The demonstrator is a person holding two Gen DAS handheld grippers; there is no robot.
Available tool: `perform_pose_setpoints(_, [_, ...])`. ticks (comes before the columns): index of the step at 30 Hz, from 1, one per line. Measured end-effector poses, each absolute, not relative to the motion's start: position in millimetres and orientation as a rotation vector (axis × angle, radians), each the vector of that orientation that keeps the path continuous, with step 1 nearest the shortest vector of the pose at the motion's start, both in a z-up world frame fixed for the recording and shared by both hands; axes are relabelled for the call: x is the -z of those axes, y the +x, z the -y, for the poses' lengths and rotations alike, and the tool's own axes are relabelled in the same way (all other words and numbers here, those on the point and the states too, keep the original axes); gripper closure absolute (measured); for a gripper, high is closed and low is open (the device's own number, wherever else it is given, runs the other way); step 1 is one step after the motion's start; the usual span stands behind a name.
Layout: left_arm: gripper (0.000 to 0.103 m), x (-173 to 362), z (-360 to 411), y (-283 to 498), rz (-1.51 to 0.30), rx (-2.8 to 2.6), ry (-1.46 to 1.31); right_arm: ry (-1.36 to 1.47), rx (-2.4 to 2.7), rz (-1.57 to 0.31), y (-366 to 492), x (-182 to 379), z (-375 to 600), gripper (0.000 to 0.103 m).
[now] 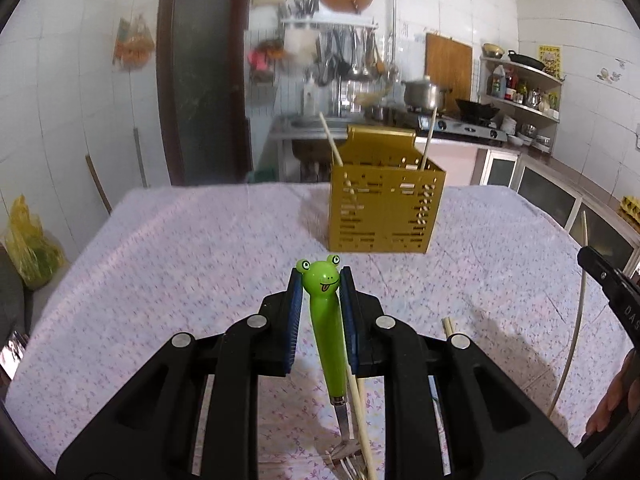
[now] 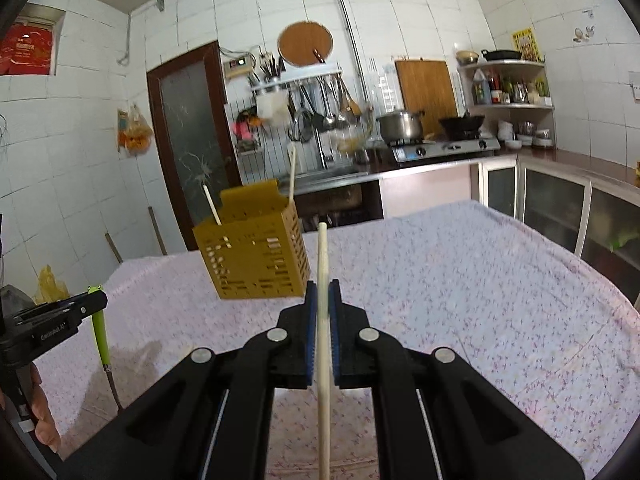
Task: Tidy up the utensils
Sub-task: 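Carry the fork with the left tool while the right tool carries the chopstick to the holder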
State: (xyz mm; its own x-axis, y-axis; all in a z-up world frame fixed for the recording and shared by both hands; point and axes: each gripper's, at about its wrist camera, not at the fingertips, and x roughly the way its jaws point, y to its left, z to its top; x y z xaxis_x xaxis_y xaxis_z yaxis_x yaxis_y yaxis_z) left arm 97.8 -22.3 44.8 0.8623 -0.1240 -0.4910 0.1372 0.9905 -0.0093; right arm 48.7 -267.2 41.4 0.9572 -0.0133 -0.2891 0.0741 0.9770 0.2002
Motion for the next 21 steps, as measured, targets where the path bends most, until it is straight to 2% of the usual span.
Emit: perform_pose_setpoints(21, [0.085, -66, 4, 85, -0.405, 0.134, 0.022, 0.145, 0.054, -0.207, 39, -63, 250, 0.097])
